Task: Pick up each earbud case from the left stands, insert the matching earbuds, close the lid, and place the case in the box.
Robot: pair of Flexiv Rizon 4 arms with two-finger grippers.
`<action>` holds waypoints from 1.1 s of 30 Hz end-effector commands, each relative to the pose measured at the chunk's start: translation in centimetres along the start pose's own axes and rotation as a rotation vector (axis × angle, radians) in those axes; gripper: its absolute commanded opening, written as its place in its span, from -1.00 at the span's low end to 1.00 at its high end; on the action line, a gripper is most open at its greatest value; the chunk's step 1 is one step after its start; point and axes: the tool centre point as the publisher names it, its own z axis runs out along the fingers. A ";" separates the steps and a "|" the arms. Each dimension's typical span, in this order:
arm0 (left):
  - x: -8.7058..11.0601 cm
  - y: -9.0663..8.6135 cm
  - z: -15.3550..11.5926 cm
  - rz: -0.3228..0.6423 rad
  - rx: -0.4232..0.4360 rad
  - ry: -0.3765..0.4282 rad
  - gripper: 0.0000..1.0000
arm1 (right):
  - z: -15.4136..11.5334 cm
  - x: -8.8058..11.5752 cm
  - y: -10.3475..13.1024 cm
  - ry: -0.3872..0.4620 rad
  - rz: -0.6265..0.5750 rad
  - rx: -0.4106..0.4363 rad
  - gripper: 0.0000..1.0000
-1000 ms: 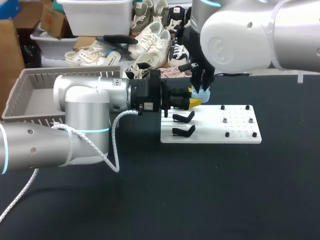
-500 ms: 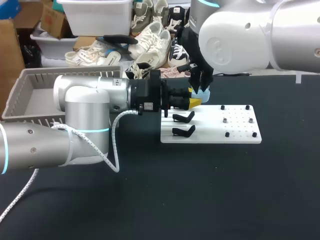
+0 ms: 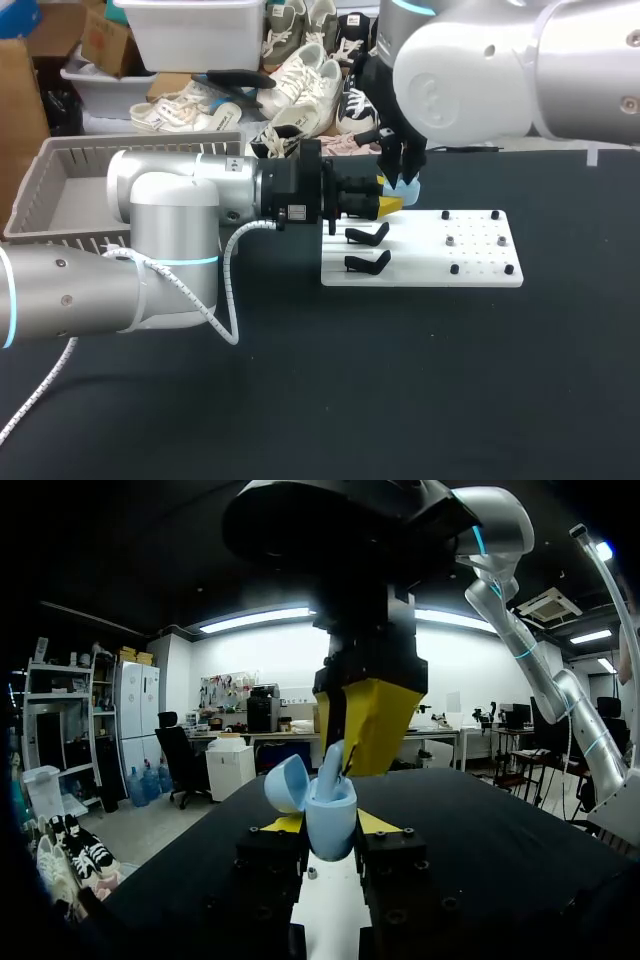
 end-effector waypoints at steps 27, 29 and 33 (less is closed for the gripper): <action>0.0 0.1 0.0 0.001 0.001 -0.002 -1.00 | 0.4 -0.4 0.0 0.025 0.001 -0.004 -0.40; 0.0 0.1 0.0 0.001 0.001 -0.002 -1.00 | 0.0 -0.2 0.0 0.013 -0.002 -0.008 -0.41; 0.0 0.1 0.0 0.001 0.001 -0.002 -1.00 | -1.2 0.2 -0.4 -0.029 -0.003 -0.013 -0.40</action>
